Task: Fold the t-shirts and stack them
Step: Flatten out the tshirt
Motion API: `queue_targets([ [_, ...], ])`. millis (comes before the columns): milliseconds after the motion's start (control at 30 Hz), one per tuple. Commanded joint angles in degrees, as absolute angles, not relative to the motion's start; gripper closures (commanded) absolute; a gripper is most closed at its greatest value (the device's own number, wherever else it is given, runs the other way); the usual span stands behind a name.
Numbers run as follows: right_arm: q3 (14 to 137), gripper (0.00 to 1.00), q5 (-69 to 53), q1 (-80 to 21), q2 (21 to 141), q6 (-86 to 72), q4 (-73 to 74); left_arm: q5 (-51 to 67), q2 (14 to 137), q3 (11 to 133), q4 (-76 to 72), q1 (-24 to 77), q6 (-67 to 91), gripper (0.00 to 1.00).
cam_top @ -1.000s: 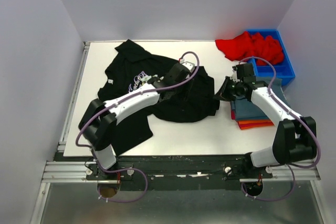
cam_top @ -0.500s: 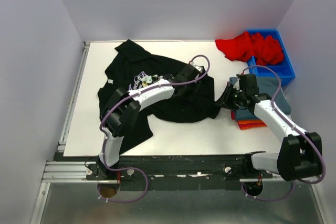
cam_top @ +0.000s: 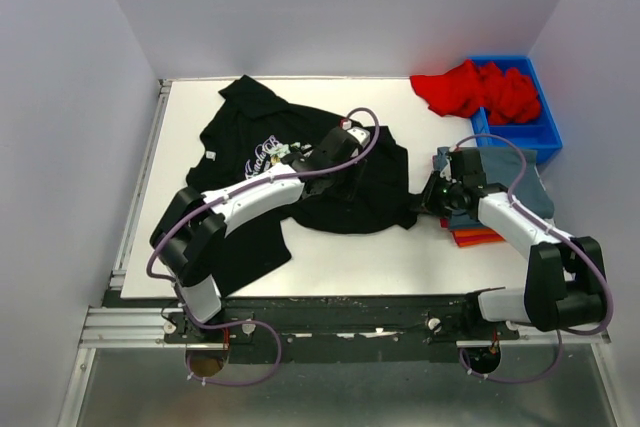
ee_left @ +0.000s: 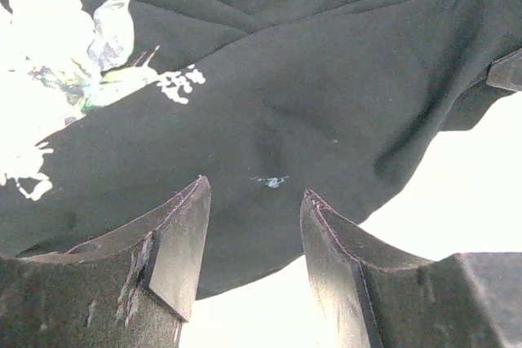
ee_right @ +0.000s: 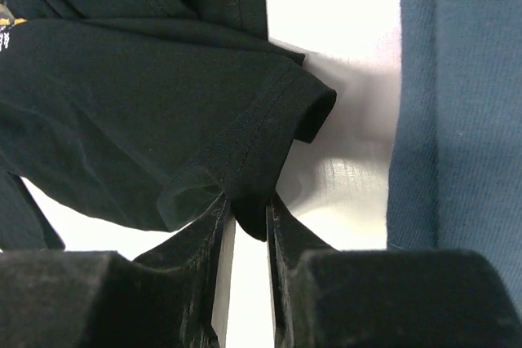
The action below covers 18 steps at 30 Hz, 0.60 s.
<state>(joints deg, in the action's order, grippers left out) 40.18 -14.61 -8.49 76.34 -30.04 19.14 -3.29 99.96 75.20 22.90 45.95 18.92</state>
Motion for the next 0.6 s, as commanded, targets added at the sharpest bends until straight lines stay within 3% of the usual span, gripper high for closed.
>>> queue_targets([
  [0, 38.94, 0.72, -12.92, -8.17, 76.82, -29.27, 17.05, -7.28, 95.72, 72.17, 24.43, 45.7, 20.12, 0.41],
  [167, 38.85, 0.64, -12.92, -8.17, 78.48, -29.18, 16.61, -8.53, 89.66, 66.99, 24.17, 42.81, 25.13, 0.4],
  [333, 37.44, 0.64, -12.74, -8.35, 78.22, -29.35, 16.17, -8.09, 79.83, 57.85, 22.68, 38.42, 30.66, 0.4],
  [433, 37.44, 0.72, -12.57, -8.44, 78.48, -29.44, 16.17, -9.05, 73.85, 52.84, 23.55, 35.69, 34.35, 0.4],
  [533, 37.97, 0.99, -12.39, -8.44, 78.49, -29.88, 16.44, -14.57, 67.96, 49.23, 26.71, 33.14, 38.22, 0.39],
  [567, 38.06, 0.99, -12.31, -8.44, 77.96, -30.14, 16.44, -17.2, 66.29, 48.0, 27.5, 32.35, 39.8, 0.39],
])
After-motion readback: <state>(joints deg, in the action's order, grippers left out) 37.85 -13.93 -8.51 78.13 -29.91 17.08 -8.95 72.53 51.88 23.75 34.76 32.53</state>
